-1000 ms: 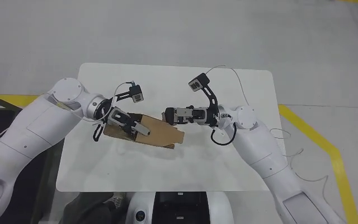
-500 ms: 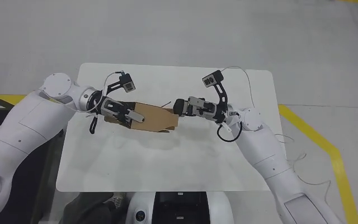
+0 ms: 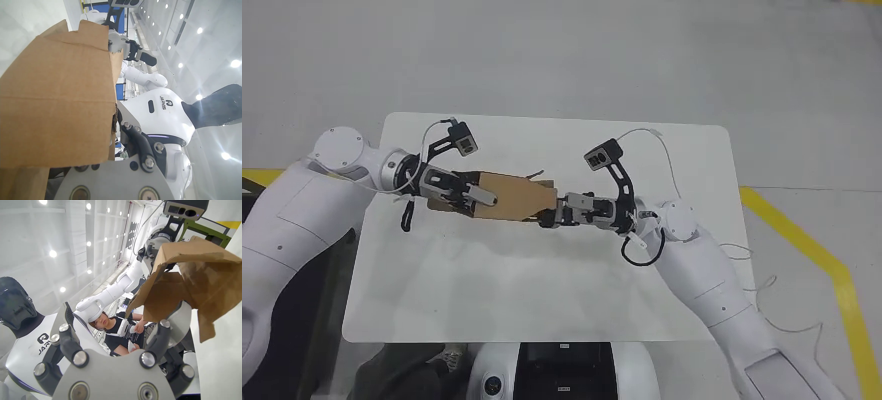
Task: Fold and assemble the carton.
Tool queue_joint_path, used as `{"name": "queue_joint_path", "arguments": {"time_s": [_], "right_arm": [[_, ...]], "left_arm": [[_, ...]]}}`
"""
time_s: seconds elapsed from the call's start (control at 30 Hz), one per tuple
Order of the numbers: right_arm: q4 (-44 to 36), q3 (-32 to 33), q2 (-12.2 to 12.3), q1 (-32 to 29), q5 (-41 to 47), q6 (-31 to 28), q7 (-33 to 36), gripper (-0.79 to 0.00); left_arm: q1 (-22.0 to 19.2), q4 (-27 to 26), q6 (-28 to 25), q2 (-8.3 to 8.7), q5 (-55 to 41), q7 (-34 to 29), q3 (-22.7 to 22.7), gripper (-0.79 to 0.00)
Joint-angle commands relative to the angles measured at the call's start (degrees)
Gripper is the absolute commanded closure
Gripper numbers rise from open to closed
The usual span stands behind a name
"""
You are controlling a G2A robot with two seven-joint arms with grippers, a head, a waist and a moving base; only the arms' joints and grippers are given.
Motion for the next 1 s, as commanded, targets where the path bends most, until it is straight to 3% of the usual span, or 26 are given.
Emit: {"name": "queue_joint_path", "arguments": {"time_s": [0.0, 0.47, 0.97], "right_arm": [[0.1, -0.6, -0.2, 0.1, -0.1, 0.0, 0.3, -0.785], [0.4, -3.9, -1.4, 0.9, -0.6, -0.5, 1.4, -0.785], [1.4, -4.3, -2.1, 2.3, 3.2, 0.0, 6.6, -0.785]], "left_arm": [[0.3, 0.4, -0.5, -0.29, 0.8, 0.5, -0.5, 0.0], [2.7, 1.6, -3.7, -1.61, 4.3, 3.7, -4.8, 0.0], [5.4, 1.7, -3.3, -2.28, 6.2, 5.2, -9.4, 0.0]]}}
